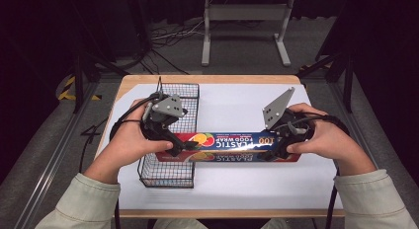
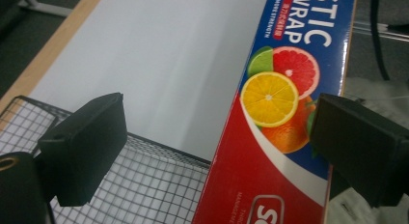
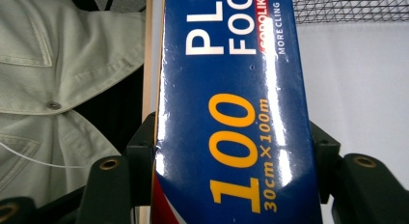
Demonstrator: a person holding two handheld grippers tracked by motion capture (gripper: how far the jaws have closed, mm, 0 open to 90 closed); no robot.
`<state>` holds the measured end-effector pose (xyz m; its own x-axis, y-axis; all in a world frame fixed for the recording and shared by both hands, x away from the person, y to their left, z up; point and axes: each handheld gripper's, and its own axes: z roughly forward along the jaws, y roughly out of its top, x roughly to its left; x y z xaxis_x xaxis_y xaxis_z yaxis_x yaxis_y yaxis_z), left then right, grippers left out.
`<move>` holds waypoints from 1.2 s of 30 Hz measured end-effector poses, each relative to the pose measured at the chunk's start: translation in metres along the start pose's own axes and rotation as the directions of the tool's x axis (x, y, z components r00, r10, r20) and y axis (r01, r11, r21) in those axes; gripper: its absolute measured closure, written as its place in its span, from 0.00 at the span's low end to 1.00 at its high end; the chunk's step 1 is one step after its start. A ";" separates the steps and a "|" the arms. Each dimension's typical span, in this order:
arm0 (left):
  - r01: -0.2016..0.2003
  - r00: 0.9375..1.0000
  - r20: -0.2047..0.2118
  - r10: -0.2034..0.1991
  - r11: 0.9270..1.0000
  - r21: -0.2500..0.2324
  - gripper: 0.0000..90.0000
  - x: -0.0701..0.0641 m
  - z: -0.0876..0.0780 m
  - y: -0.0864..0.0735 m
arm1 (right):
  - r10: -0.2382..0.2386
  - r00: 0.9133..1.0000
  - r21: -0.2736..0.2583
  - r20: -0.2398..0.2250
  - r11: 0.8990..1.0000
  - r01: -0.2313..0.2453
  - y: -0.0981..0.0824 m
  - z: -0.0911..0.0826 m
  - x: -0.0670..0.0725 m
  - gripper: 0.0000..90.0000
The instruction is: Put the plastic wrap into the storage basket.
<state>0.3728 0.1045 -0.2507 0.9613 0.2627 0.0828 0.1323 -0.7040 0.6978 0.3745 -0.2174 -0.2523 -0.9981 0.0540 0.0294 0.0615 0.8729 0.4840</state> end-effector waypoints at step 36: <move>-0.156 0.962 0.253 0.102 0.967 0.203 0.30 -0.014 0.044 0.006 | -0.035 0.999 0.019 -0.014 0.999 0.036 0.010 0.010 0.000 0.45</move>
<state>0.3707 0.0677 -0.2787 0.9995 0.0135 -0.0294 0.0268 -0.8555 0.5172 0.3748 -0.2036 -0.2560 -0.9996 0.0164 0.0243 0.0259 0.8834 0.4679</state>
